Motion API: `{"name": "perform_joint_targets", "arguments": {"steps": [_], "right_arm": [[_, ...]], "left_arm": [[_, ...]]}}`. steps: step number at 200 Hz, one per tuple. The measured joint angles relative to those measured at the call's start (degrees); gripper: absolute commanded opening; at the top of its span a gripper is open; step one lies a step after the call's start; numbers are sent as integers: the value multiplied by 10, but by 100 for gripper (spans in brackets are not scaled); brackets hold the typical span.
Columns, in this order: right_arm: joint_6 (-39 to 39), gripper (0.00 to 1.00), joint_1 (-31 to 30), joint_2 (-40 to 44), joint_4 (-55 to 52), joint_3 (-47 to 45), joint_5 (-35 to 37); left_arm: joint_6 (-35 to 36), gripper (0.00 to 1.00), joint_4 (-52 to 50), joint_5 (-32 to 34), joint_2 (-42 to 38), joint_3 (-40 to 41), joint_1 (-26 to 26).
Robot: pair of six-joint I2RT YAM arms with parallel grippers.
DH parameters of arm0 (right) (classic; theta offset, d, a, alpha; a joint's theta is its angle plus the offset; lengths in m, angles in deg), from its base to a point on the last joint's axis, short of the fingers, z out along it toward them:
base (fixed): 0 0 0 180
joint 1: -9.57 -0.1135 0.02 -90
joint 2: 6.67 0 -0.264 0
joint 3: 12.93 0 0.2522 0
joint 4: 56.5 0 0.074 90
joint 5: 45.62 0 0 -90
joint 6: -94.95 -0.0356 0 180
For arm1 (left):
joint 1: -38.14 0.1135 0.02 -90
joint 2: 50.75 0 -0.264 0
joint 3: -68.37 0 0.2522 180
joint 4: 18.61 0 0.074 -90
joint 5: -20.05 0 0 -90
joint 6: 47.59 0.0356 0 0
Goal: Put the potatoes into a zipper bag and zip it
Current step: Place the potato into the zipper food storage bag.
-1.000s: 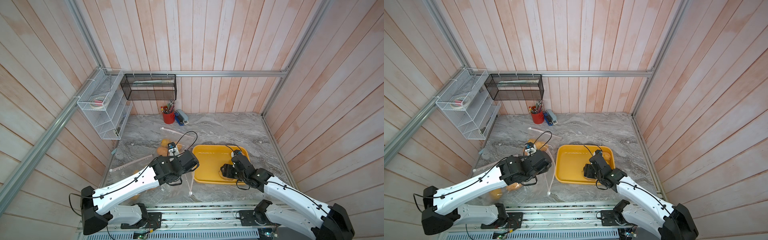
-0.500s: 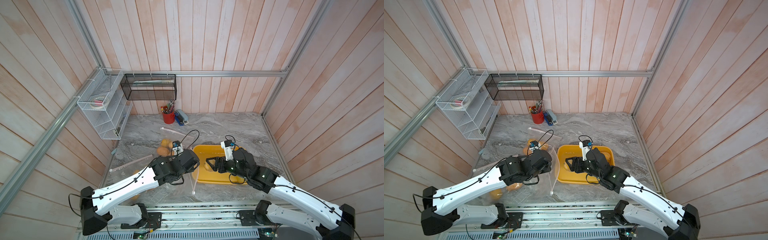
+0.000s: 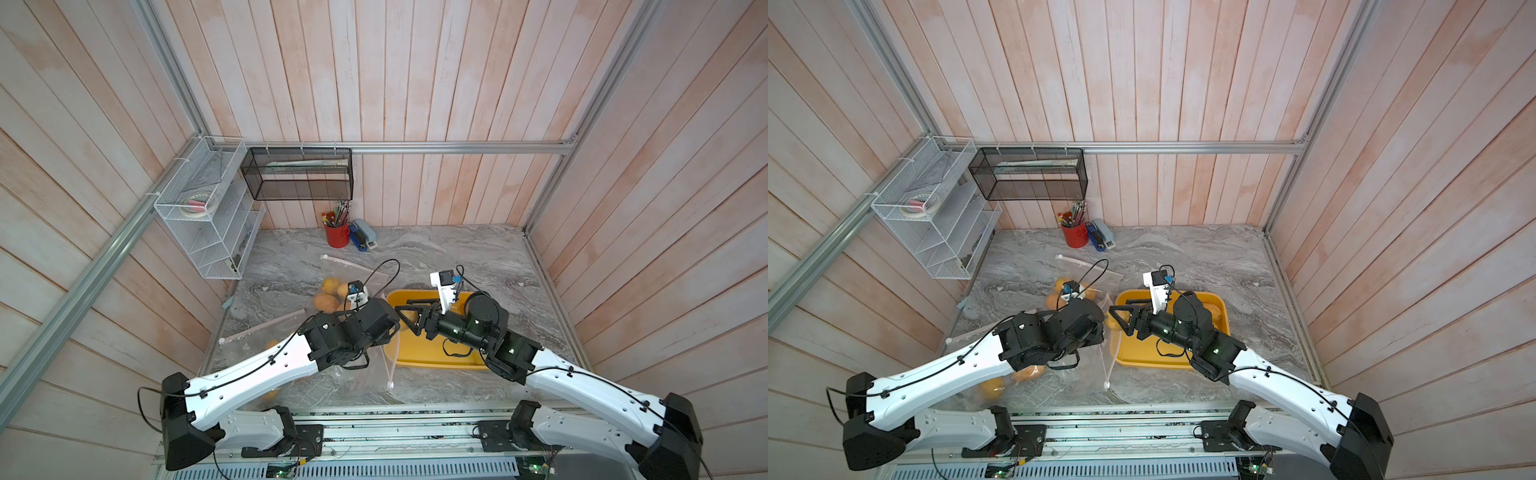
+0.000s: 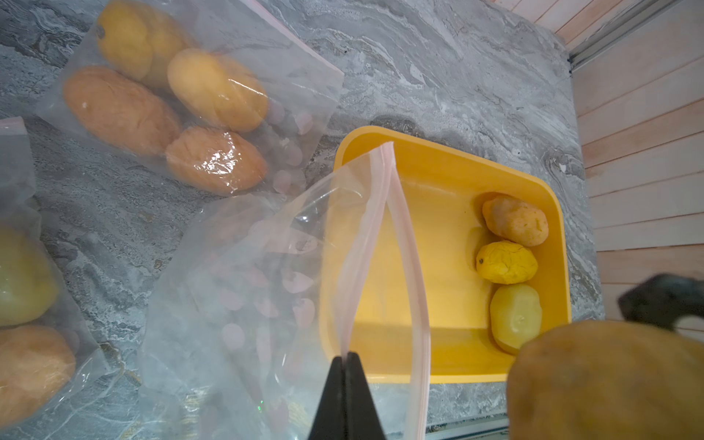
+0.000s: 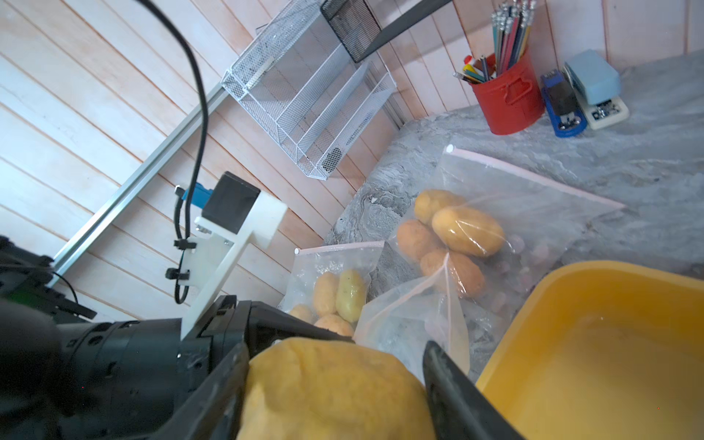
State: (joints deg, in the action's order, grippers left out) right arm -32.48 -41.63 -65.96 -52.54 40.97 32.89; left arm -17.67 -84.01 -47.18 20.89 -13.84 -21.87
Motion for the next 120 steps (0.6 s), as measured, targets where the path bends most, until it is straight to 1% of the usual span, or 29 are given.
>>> {"name": "perform_joint_targets", "arguments": {"steps": [24,38,57,76,88,120], "right_arm": [[54,44,0,-23,107,-48,-15],[92,41,0,-38,184,-89,-35],[139,41,0,-62,257,-131,-66],[171,39,0,-87,305,-141,-95],[185,40,0,-101,334,-141,-114],[214,43,0,-116,364,-141,-148]], "left_arm": [[8,0,-1,-5,0,-2,1],[14,0,0,-11,0,-3,3],[23,0,0,-19,0,-3,9],[30,0,0,-29,0,-3,16],[35,0,0,-33,2,-5,21],[43,0,1,-43,3,-8,33]]}}
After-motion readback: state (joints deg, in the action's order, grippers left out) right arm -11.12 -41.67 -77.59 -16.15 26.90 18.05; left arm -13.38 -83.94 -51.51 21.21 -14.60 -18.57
